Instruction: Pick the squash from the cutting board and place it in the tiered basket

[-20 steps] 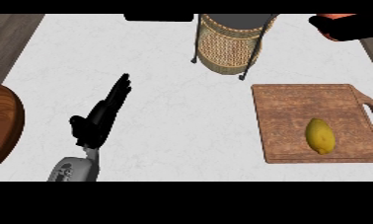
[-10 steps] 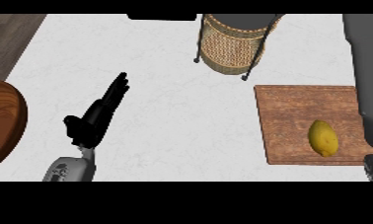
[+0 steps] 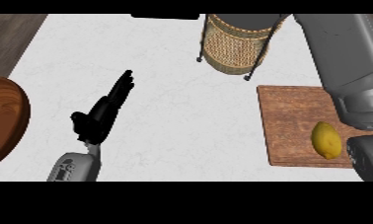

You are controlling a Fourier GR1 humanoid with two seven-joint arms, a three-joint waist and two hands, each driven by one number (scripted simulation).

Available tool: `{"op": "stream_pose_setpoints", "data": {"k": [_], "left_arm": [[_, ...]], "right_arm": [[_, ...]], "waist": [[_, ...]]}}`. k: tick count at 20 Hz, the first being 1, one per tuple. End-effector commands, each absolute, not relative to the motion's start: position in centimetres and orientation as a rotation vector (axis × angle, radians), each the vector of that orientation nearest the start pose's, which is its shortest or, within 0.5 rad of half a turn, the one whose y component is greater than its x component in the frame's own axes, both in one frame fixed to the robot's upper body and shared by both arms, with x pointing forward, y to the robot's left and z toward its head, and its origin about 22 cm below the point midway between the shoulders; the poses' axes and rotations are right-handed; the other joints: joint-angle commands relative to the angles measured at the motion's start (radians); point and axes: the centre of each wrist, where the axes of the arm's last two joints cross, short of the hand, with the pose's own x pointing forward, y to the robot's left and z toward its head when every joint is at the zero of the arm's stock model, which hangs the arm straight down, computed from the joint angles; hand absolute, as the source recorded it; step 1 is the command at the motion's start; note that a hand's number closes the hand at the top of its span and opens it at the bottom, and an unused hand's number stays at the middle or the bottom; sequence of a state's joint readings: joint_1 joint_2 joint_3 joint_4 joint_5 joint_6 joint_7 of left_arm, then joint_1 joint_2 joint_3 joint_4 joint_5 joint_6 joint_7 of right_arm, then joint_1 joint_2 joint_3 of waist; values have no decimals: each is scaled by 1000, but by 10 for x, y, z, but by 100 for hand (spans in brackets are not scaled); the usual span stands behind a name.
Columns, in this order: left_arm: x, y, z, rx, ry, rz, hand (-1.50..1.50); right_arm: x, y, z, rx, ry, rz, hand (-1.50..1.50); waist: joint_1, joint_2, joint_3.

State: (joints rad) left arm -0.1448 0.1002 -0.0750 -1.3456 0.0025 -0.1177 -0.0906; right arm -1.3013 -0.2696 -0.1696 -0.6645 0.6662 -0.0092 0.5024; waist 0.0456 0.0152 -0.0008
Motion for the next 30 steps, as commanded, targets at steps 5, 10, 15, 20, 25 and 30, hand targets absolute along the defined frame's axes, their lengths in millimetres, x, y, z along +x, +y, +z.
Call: {"op": "stream_pose_setpoints", "data": {"k": [5, 10, 15, 20, 25, 30], "left_arm": [[271, 216, -21, -116, -1555, -278, 0], [267, 224, -22, -119, -1547, -276, 0], [280, 239, -6, -96, -1555, -252, 0], [284, 219, -22, -78, -1546, -242, 0], [287, 236, -14, -85, -1548, -238, 0], [269, 234, -17, -82, -1533, -234, 0]], "right_arm": [[479, -138, 250, -672, -1400, 473, 150], [480, -125, 252, -564, -1371, 431, 150], [483, -132, 217, -340, -1157, 246, -150], [482, -129, 235, -262, -1231, 162, -150], [483, -154, 242, -443, -1344, -22, -150], [482, -216, 264, -750, -1386, -224, -150]], "waist": [[10, 4, 0], [7, 1, 0], [1, 1, 1], [-22, -4, 0], [-22, -4, 0], [-35, -16, 1]]}}
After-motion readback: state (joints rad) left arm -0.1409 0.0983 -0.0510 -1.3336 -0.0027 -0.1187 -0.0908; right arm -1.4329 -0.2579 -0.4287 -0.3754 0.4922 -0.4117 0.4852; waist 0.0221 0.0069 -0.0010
